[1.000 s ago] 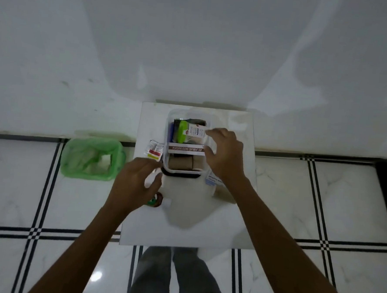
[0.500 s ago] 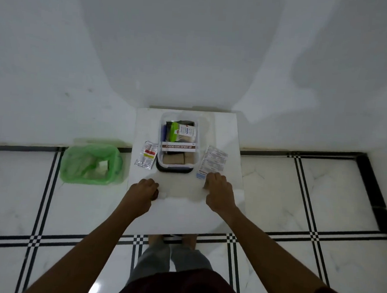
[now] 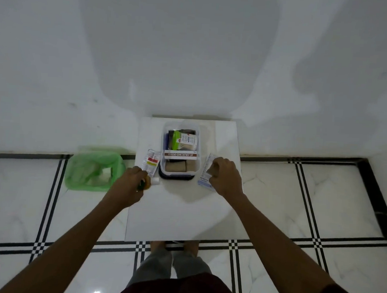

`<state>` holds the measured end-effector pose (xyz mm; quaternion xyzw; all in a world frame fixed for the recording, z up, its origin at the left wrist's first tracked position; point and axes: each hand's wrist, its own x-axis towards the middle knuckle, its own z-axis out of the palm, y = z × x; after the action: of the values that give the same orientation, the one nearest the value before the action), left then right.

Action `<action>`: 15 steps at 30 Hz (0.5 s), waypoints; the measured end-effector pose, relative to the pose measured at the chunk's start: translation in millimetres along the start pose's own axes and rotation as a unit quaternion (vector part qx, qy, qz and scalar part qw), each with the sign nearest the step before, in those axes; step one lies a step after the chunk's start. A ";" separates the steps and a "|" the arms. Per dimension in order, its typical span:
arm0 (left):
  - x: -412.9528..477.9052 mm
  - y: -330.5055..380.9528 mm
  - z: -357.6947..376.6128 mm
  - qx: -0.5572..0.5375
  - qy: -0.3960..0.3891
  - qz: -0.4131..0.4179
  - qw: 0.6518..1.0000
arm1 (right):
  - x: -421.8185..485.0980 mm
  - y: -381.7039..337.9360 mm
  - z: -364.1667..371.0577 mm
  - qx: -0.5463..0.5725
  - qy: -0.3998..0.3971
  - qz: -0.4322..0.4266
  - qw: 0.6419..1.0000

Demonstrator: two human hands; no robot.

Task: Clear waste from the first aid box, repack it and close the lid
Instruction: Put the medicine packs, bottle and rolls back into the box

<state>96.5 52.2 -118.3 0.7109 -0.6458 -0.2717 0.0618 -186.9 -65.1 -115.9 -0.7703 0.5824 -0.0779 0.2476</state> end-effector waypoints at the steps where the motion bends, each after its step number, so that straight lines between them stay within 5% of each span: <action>1: 2.6 4.2 -14.9 0.005 0.022 0.008 1.000 | 6.4 -6.0 -9.1 0.010 0.018 -0.006 1.000; 5: 29.2 39.7 -57.1 0.015 0.065 0.081 0.995 | 31.3 -34.1 -35.7 0.051 0.045 -0.050 0.996; 15: 94.7 99.3 -26.3 0.054 -0.059 0.104 0.991 | 70.5 -72.4 -27.0 0.077 -0.035 -0.112 0.990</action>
<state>22.6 -60.6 -81.5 0.6247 -0.7327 -0.2698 0.0134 -114.0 -124.6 -70.2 -0.8118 0.4753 -0.1228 0.3163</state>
